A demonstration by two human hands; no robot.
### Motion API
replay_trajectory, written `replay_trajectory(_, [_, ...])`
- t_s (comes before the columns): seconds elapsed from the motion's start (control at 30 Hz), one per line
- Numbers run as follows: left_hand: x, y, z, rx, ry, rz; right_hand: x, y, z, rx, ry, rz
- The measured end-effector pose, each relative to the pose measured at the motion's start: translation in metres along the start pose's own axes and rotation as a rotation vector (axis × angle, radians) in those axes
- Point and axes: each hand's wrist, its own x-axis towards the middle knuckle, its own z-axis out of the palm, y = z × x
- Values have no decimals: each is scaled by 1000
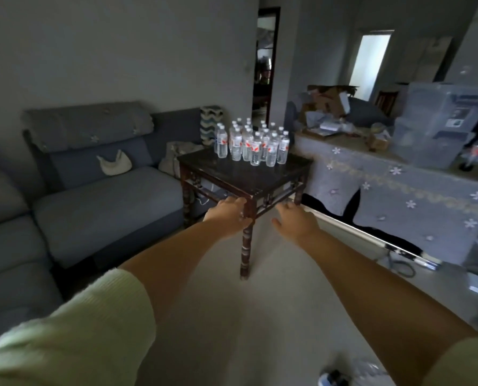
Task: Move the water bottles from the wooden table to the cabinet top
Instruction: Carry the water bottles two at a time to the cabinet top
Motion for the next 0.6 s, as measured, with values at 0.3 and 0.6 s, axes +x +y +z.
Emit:
replay_trajectory(0.3, [91, -100, 0, 61, -19, 1, 130, -62, 46, 11, -50, -63])
replay_trajectory(0.6, [207, -229, -35, 63, -67, -28, 279, -139, 84, -4, -119, -46])
